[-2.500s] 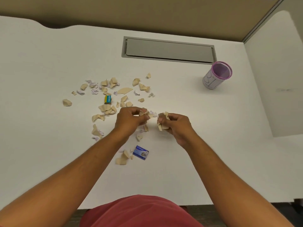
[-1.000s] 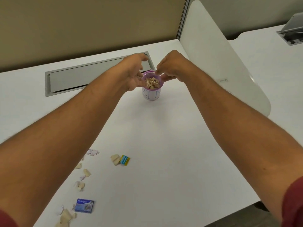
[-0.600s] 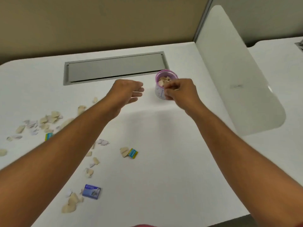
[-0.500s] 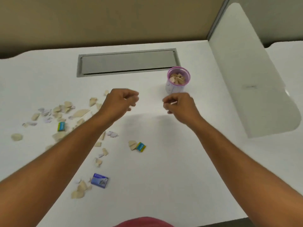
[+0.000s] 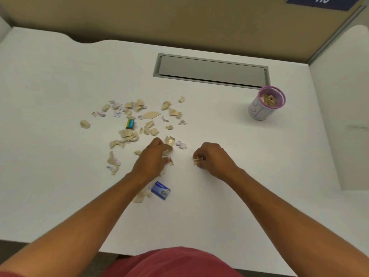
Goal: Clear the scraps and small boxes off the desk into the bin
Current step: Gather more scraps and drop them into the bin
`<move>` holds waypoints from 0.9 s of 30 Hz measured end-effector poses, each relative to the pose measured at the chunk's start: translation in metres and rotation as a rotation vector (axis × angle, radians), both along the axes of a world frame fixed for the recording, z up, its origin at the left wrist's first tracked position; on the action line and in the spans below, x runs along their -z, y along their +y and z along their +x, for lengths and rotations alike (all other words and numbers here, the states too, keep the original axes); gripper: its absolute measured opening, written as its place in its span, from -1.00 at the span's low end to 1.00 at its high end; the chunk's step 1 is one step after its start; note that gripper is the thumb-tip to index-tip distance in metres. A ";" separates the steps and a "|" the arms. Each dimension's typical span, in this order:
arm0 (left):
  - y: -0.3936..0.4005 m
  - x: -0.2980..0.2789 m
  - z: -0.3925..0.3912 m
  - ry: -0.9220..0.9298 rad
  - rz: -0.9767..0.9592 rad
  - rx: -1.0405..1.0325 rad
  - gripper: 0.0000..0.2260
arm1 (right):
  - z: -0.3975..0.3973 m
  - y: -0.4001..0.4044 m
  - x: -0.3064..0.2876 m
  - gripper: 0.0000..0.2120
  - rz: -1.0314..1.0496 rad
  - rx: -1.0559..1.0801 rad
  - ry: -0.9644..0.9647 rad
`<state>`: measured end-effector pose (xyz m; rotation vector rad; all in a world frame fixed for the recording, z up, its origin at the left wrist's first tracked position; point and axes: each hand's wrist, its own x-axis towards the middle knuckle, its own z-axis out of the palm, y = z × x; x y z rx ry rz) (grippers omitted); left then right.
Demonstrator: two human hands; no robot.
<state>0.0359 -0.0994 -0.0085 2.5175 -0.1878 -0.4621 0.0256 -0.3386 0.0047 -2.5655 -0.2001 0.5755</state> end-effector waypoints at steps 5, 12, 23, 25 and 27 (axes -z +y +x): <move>-0.011 0.006 0.022 -0.046 -0.084 -0.128 -0.74 | 0.016 0.035 0.008 -0.96 0.091 0.118 -0.064; 0.048 -0.028 0.016 -0.016 -0.065 -0.085 -0.80 | 0.017 0.071 0.005 -0.72 0.219 0.283 -0.129; 0.115 0.003 -0.082 0.124 -0.121 0.116 -0.58 | -0.059 0.116 0.009 -0.65 0.252 0.164 0.024; 0.104 0.009 -0.079 0.028 -0.119 0.049 -0.71 | -0.059 0.122 0.011 -0.67 0.253 0.184 0.005; 0.092 0.012 -0.071 -0.056 -0.083 -0.006 -0.76 | -0.059 0.125 0.012 -0.67 0.258 0.213 -0.005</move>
